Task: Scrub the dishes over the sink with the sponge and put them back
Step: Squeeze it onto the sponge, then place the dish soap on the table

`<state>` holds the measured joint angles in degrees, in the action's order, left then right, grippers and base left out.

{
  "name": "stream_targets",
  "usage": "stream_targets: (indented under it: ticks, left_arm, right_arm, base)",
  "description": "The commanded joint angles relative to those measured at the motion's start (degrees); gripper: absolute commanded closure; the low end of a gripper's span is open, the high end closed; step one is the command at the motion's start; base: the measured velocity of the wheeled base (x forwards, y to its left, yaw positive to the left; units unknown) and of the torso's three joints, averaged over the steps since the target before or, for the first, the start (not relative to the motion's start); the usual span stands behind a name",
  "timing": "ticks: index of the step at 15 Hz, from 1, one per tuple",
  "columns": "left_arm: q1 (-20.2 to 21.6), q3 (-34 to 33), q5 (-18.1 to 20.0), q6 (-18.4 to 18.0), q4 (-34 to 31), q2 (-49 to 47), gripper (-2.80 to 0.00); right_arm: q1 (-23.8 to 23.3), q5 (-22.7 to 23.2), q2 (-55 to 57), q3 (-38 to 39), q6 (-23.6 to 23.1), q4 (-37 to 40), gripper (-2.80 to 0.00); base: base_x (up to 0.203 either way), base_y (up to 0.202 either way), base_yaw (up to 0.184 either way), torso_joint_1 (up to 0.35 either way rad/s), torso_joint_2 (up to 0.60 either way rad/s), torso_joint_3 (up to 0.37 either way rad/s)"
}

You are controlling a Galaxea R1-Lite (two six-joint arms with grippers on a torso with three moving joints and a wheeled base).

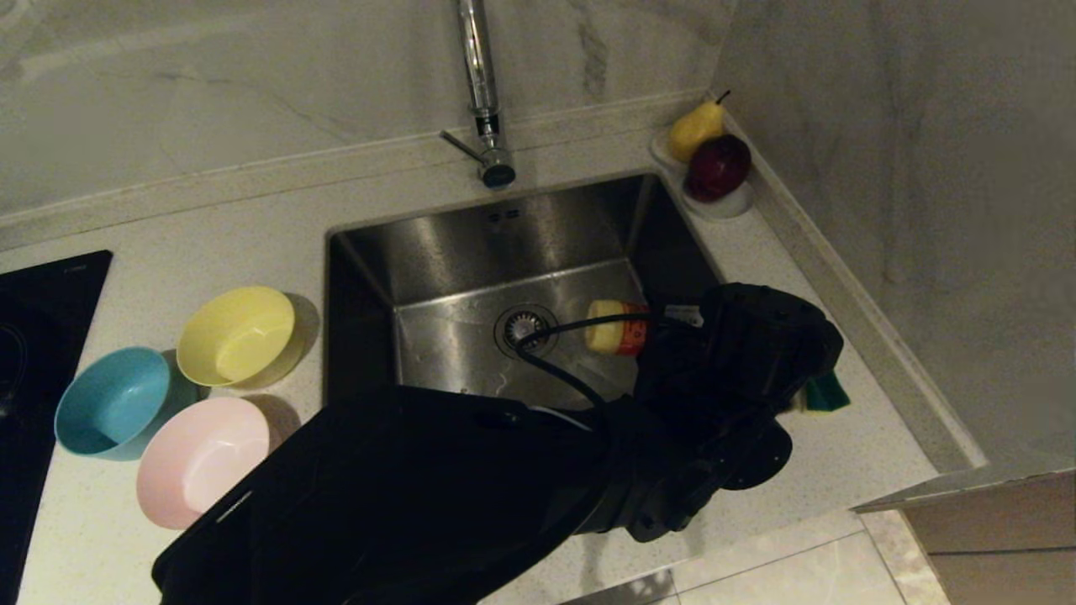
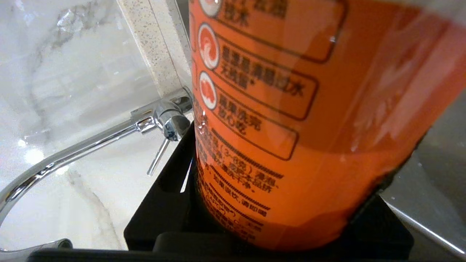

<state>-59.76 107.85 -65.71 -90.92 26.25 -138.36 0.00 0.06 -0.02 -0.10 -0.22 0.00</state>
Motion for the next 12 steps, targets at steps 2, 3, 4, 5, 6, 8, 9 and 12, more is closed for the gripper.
stream_targets:
  ticks: [2,3,4,5,6,8,9,12]
  left_arm:
    - [0.0,0.1,-0.1,0.2,0.8,0.1,0.00]
    - [0.0,0.0,-0.1,0.4,2.5,0.2,0.00]
    - [0.0,0.0,0.0,1.0,3.8,0.3,0.00]
    - [0.0,0.0,0.1,2.4,4.0,0.5,0.00]
    - [0.0,-0.1,0.2,4.6,3.5,1.0,0.00]
    - [0.0,-0.2,0.3,9.7,3.5,1.2,0.00]
    - [0.0,-0.2,0.4,12.7,3.6,1.2,0.00]
    - [-0.2,-0.4,4.7,22.4,3.4,1.7,0.00]
  right_arm:
    - [0.0,0.0,0.0,0.0,0.0,0.0,0.00]
    - [0.0,0.0,0.0,0.0,0.0,0.0,0.00]
    - [0.0,0.0,0.0,0.0,0.0,0.0,0.00]
    - [0.0,0.0,0.0,0.0,0.0,0.0,0.00]
    - [0.0,0.0,-0.1,0.0,0.0,-0.1,0.00]
    - [0.0,0.0,0.0,0.0,0.0,0.0,0.00]
    - [0.0,0.0,0.0,0.0,0.0,0.0,0.00]
    - [0.0,0.0,0.0,0.0,0.0,0.0,0.00]
  base:
    - [0.000,0.000,0.000,0.000,0.00,0.000]
    - [0.000,0.000,0.000,0.000,0.00,0.000]
    - [0.000,0.000,0.000,0.000,0.00,0.000]
    - [0.000,0.000,0.000,0.000,0.00,0.000]
    - [0.000,0.000,0.000,0.000,0.00,0.000]
    - [0.000,0.000,0.000,0.000,0.00,0.000]
    - [0.000,0.000,0.000,0.000,0.00,0.000]
    - [0.000,0.000,0.000,0.000,0.00,0.000]
